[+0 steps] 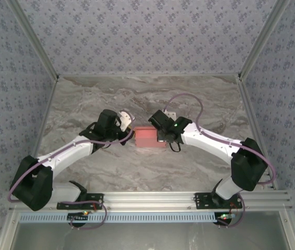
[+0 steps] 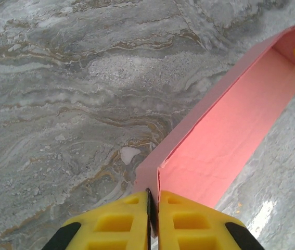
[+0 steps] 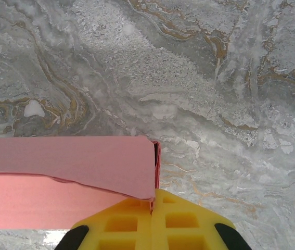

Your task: Fold the paper box

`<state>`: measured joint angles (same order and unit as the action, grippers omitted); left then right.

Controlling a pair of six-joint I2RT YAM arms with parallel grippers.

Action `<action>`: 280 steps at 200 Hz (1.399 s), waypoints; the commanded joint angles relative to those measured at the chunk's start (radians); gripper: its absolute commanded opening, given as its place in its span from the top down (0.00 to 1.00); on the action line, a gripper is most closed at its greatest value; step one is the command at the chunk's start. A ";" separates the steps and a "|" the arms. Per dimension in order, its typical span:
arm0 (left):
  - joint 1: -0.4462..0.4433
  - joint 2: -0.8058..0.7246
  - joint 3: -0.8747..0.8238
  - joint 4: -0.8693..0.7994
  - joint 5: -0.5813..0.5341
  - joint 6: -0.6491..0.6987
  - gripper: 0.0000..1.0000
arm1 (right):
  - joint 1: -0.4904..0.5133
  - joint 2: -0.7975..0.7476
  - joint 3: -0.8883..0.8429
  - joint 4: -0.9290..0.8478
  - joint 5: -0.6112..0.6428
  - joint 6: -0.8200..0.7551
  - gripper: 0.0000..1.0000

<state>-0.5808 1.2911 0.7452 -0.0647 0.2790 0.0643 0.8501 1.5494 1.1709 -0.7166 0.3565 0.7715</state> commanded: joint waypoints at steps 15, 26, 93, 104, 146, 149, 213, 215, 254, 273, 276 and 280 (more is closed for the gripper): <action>-0.034 -0.011 0.061 0.047 0.005 -0.175 0.91 | 0.032 0.055 0.005 -0.040 -0.035 0.038 0.93; -0.038 -0.007 0.073 0.033 -0.011 -0.204 0.92 | 0.035 0.054 0.005 -0.041 -0.030 0.041 0.93; -0.058 -0.001 0.073 0.055 -0.011 -0.313 0.94 | 0.039 0.065 0.013 -0.045 -0.022 0.042 0.93; -0.058 0.002 0.069 0.055 -0.021 -0.322 0.94 | 0.043 0.067 0.013 -0.046 -0.023 0.044 0.93; -0.057 0.012 0.045 0.095 -0.006 -0.395 0.94 | 0.045 0.074 0.012 -0.047 -0.020 0.048 0.93; -0.059 0.013 0.045 0.095 -0.006 -0.397 0.94 | 0.046 0.074 0.012 -0.047 -0.019 0.048 0.93; -0.062 0.066 0.039 0.094 -0.006 -0.450 0.95 | 0.049 0.080 0.013 -0.049 -0.019 0.049 0.94; -0.062 0.065 0.038 0.091 -0.008 -0.448 0.95 | 0.049 0.080 0.013 -0.049 -0.019 0.049 0.93; -0.064 0.047 0.012 0.049 -0.062 -0.400 0.95 | 0.049 0.075 0.047 -0.056 -0.013 0.047 0.93; -0.065 0.034 0.003 0.028 -0.086 -0.381 0.95 | 0.049 0.077 0.051 -0.058 -0.012 0.045 0.93; -0.064 0.033 0.001 0.027 -0.090 -0.378 0.95 | 0.048 0.077 0.052 -0.058 -0.011 0.045 0.93; -0.064 0.032 -0.003 0.025 -0.092 -0.376 0.95 | 0.049 0.078 0.052 -0.057 -0.010 0.045 0.93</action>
<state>-0.6201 1.3426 0.7673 -0.0040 0.1646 -0.3477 0.8799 1.5936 1.2076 -0.7517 0.4042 0.8047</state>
